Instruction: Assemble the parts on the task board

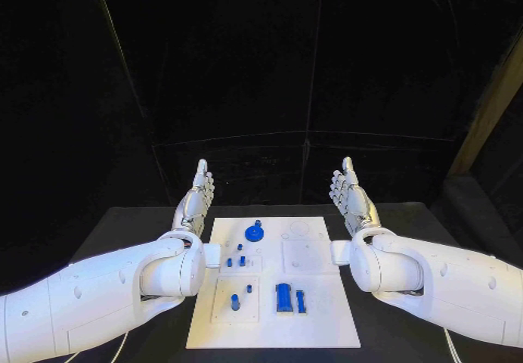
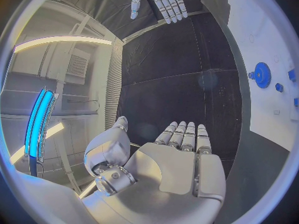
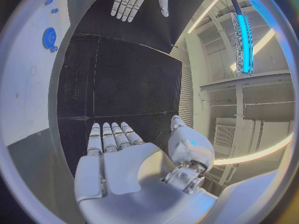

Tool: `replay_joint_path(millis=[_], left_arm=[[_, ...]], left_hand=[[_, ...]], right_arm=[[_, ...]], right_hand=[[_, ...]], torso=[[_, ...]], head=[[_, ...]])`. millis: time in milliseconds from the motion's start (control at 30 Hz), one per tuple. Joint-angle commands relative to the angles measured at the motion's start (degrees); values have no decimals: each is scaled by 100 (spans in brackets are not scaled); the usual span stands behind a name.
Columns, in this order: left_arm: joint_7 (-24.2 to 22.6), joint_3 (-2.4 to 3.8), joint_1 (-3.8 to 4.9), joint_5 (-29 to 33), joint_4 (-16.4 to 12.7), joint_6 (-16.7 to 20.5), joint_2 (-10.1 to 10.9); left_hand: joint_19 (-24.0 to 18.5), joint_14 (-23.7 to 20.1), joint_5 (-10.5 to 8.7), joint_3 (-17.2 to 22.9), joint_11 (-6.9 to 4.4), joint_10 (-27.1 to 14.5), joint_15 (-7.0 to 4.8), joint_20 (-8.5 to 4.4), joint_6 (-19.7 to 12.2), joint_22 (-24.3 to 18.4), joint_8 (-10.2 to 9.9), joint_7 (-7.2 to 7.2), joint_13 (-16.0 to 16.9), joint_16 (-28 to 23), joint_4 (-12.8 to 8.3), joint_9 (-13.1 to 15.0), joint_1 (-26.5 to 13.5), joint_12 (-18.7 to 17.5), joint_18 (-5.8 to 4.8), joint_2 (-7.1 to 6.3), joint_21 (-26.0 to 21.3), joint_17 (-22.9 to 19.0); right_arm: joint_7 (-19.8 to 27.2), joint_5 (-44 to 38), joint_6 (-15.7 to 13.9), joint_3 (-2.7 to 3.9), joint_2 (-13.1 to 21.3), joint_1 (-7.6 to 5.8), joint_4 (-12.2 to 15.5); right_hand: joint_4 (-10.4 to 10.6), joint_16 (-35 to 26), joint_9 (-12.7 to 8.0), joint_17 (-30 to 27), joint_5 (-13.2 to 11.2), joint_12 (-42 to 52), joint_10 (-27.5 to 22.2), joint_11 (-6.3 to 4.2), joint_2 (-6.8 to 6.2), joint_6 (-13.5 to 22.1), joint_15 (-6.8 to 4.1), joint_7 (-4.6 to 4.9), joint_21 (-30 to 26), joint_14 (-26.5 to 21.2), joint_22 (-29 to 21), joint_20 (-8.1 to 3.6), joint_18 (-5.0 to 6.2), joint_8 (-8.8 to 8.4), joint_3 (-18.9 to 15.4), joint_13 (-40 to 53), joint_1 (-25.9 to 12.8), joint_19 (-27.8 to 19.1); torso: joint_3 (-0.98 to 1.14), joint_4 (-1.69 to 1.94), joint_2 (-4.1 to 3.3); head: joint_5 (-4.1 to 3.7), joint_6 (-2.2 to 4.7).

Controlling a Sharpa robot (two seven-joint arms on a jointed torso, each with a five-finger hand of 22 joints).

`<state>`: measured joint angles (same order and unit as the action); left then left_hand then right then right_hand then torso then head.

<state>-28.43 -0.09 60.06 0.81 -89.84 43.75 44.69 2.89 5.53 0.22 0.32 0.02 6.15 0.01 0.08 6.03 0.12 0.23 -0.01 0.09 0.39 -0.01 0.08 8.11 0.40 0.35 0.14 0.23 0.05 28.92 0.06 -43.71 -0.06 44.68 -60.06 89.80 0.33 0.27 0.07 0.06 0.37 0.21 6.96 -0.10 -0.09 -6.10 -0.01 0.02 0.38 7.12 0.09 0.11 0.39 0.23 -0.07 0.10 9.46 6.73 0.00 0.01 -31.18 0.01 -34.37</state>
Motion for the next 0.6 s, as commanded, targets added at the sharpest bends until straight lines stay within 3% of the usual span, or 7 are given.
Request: replay_joint_path(millis=[33,67,100,167,200,600], left_arm=[[-136,9,10,-81,-11,37,1],[-136,9,10,-81,-11,37,1],[-136,9,10,-81,-11,37,1],[-136,9,10,-81,-11,37,1],[-136,9,10,-81,-11,37,1],[-136,9,10,-81,-11,37,1]], left_hand=[[-289,-553,-22,-32,-2,-198,-1,-8,-196,-12,-23,1,-9,-39,1,-8,-261,-40,-35,-14,-23,-5],[-289,-553,-22,-32,-2,-210,-1,-8,-603,-12,-23,1,-9,-39,1,-8,-283,-40,-35,-14,-23,-5],[-289,-553,-22,-32,-2,-615,-1,-8,-603,-12,-23,1,-9,-39,1,-8,-297,-40,-35,-14,-23,-5],[-289,-553,-22,-32,-2,-615,-1,-8,-603,-12,-23,1,-9,-39,1,-8,-365,-40,-35,-14,-23,-5],[-289,-553,-22,-32,-2,-615,-1,-8,-603,-12,-23,1,-9,-39,1,-8,-811,-40,-35,-14,-23,-5],[-289,-553,-22,-32,-2,-615,-1,-8,-603,-12,-23,1,-9,-39,1,-8,-811,-40,-35,-14,-23,-5]], right_arm=[[87,-6,-40,6,1,-10,15],[87,-6,-40,6,1,-10,15],[87,-6,-40,6,1,-10,15],[87,-6,-40,6,1,-10,15],[87,-6,-40,6,1,-10,15],[87,-6,-40,6,1,-10,15]], right_hand=[[-33,-27,-7,-6,-37,-21,-283,10,9,610,1,-2,-38,-287,-9,-11,-39,-23,7,-10,-379,-673],[-33,-27,-7,-6,-37,-21,-696,10,9,610,1,-2,-38,-712,-9,-11,-39,-23,7,-10,-479,-673],[-33,-27,-7,-6,-37,-21,-696,10,9,610,1,-2,-38,-712,-9,-11,-39,-23,7,-10,-946,-673],[-33,-27,-7,-6,-37,-21,-696,10,9,610,1,-2,-38,-712,-9,-11,-39,-23,7,-10,-946,-673],[-33,-27,-7,-6,-37,-21,-696,10,9,610,1,-2,-38,-712,-9,-11,-39,-23,7,-10,-946,-673],[-33,-27,-7,-6,-37,-21,-696,10,9,610,1,-2,-38,-712,-9,-11,-39,-23,7,-10,-946,-673]], torso=[[0,-1,0],[0,-1,0],[0,-1,0],[0,-1,0],[0,-1,0],[0,-1,0]], head=[[-1,-1],[-1,-1],[-1,-1],[-1,-1],[-1,-1],[-1,-1]])
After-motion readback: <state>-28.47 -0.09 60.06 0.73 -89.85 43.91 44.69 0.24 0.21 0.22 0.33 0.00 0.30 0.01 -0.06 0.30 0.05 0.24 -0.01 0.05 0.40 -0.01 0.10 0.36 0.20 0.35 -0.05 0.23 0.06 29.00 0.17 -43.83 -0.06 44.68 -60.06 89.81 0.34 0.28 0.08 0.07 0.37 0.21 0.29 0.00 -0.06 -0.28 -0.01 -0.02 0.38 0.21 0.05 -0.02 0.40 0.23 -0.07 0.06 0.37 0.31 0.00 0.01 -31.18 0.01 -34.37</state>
